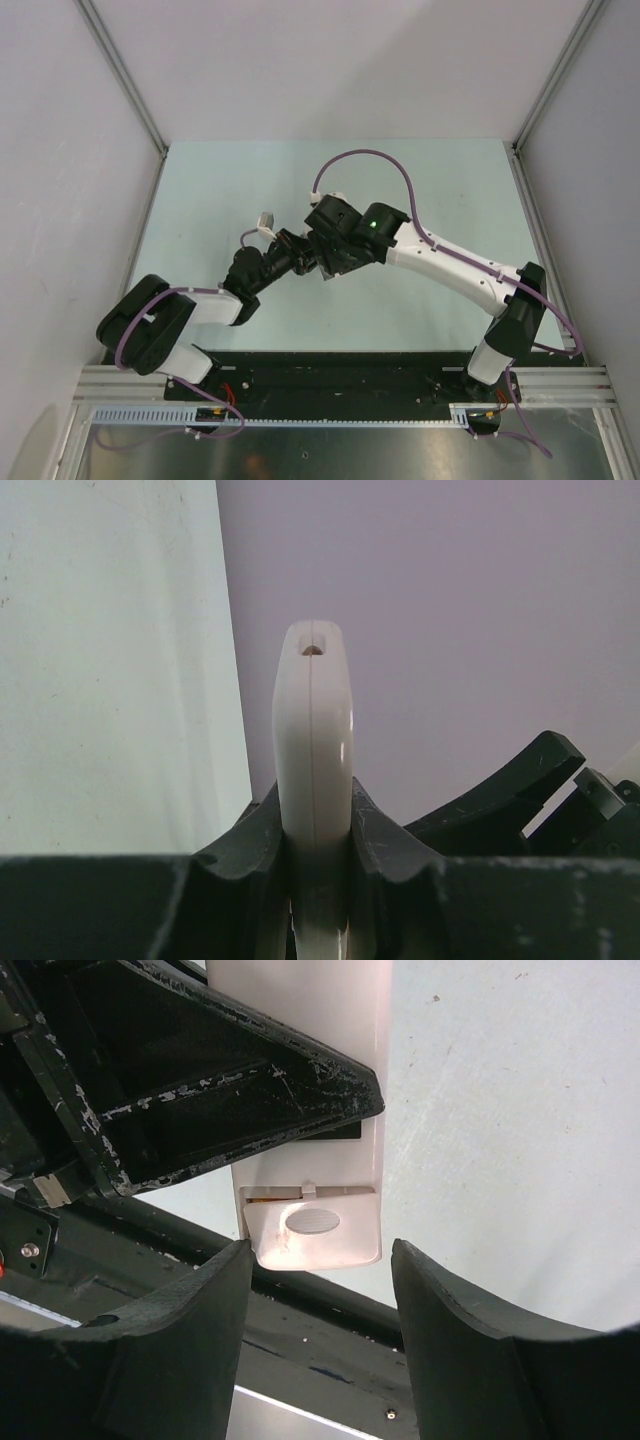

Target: Load the batteries into the remote control

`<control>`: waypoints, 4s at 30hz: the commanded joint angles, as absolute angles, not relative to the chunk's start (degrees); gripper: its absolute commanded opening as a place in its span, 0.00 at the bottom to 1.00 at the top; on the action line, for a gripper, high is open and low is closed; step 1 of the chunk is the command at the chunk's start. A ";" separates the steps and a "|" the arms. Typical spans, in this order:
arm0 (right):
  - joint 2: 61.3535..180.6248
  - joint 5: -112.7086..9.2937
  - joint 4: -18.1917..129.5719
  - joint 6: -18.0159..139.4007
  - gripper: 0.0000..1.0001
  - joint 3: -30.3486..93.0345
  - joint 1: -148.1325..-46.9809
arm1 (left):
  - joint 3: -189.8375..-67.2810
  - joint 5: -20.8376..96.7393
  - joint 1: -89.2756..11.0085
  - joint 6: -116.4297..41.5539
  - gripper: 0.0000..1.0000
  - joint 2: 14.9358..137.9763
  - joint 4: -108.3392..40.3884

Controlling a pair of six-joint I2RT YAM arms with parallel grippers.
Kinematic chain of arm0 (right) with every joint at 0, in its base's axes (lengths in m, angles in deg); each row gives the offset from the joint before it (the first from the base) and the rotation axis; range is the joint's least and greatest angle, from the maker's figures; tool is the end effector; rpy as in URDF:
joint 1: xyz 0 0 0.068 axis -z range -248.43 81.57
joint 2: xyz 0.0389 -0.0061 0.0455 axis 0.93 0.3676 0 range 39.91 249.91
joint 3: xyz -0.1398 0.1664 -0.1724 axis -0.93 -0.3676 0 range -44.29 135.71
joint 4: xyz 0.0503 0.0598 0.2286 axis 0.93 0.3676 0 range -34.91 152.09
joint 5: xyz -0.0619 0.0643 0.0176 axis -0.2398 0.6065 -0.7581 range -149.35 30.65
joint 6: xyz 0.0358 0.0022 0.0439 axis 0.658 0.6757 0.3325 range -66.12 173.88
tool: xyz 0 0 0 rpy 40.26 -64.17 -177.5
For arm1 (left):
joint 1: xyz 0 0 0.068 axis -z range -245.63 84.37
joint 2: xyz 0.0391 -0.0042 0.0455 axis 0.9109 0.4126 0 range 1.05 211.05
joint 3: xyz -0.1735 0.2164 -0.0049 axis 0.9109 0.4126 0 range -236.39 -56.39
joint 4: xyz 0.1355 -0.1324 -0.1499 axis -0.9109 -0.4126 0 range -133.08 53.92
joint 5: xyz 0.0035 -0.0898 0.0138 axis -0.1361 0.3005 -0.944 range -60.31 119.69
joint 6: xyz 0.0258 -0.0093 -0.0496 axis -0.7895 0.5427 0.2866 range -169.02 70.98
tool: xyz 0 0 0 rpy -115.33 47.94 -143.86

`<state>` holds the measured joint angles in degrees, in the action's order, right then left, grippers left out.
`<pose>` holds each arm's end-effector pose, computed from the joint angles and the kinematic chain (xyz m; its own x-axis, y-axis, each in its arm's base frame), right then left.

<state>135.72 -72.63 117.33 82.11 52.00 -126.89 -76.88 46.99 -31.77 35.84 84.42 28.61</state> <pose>0.1771 0.2710 0.3435 -0.7715 -0.3768 -0.5127 -0.4627 0.8854 0.0456 0.2062 -0.1524 0.2122 -0.7733 -0.6263 -0.0989 0.0958 0.0388 -0.9946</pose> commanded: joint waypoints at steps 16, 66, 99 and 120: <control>135.71 -74.73 118.20 82.00 0.67 57.66 -126.17 | -80.38 48.59 -31.53 38.43 0.00 86.57 33.44; 105.12 -19.27 60.55 103.01 0.81 6.42 -99.63 | -81.26 50.79 -31.27 40.81 0.00 81.03 34.76; 111.28 -20.15 58.00 103.36 0.63 6.07 -102.62 | -81.97 51.49 -31.36 40.46 0.00 79.89 34.23; 112.59 -22.34 56.32 105.47 0.53 6.07 -103.76 | -81.97 50.52 -31.27 39.84 0.00 79.19 33.97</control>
